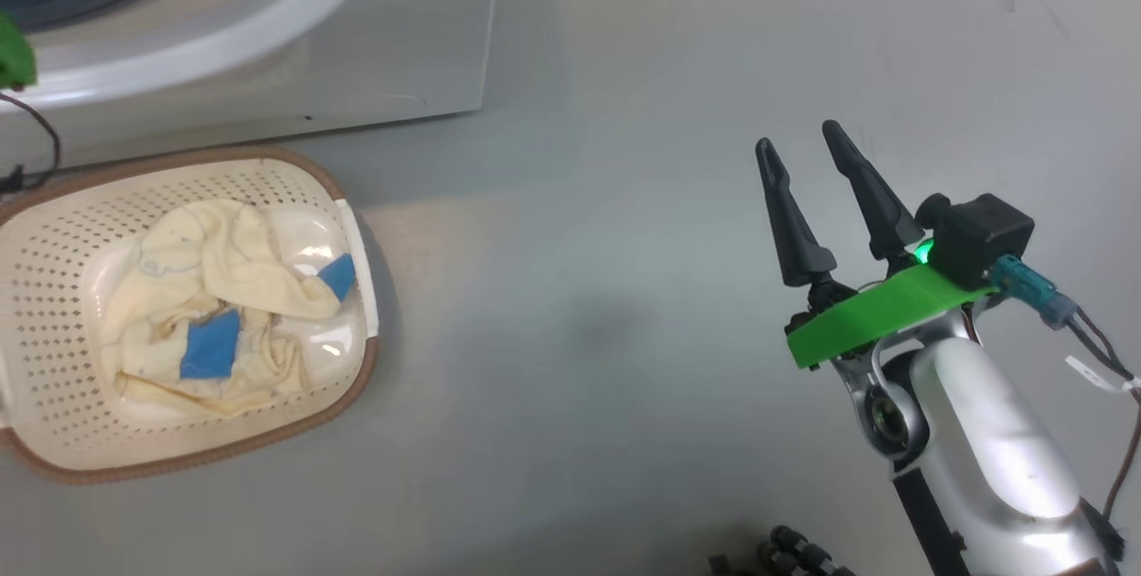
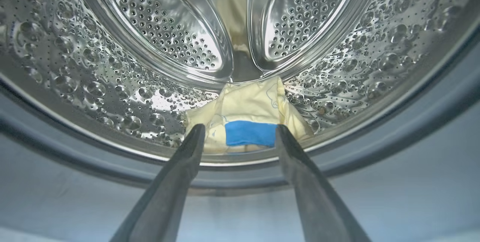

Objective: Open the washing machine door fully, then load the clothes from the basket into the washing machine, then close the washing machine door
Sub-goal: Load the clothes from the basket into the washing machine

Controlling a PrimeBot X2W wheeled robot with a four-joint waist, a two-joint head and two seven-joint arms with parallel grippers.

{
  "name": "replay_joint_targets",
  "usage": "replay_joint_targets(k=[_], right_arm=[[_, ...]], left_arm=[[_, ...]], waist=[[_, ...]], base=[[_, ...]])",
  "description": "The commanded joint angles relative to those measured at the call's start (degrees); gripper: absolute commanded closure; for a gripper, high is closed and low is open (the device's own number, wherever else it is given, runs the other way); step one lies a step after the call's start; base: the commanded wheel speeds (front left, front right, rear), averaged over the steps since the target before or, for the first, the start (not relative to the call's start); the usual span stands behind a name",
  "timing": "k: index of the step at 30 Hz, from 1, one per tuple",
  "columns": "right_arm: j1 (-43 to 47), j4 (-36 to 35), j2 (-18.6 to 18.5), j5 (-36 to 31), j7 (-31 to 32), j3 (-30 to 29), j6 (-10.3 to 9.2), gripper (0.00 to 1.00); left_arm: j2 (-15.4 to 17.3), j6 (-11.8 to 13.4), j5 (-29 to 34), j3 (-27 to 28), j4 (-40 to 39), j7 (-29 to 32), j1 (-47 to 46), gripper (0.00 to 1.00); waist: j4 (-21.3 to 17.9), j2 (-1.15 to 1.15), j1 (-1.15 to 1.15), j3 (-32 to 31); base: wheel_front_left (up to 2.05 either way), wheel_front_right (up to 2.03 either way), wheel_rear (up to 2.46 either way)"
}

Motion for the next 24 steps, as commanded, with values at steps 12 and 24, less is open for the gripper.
replay_joint_targets(k=[12, 24], right_arm=[[6.3, 0.4, -0.3, -3.1, -0.5, -2.0, 0.23, 0.0], [11.2, 1.6, -1.7, -2.6, -0.5, -2.2, 0.23, 0.0]], left_arm=[[-0.5, 0.8, -5.6, 1.4, -15.7, -2.3, 22.4, 0.0], [-5.3, 6.1, -3.6, 6.1, -34.9, -2.3, 45.2, 0.0]], waist=[[6.4, 0.0, 0.0, -13.7], [8.3, 0.0, 0.0, -23.7]], base=[[0.0, 0.0, 0.0], [0.0, 0.0, 0.0]])
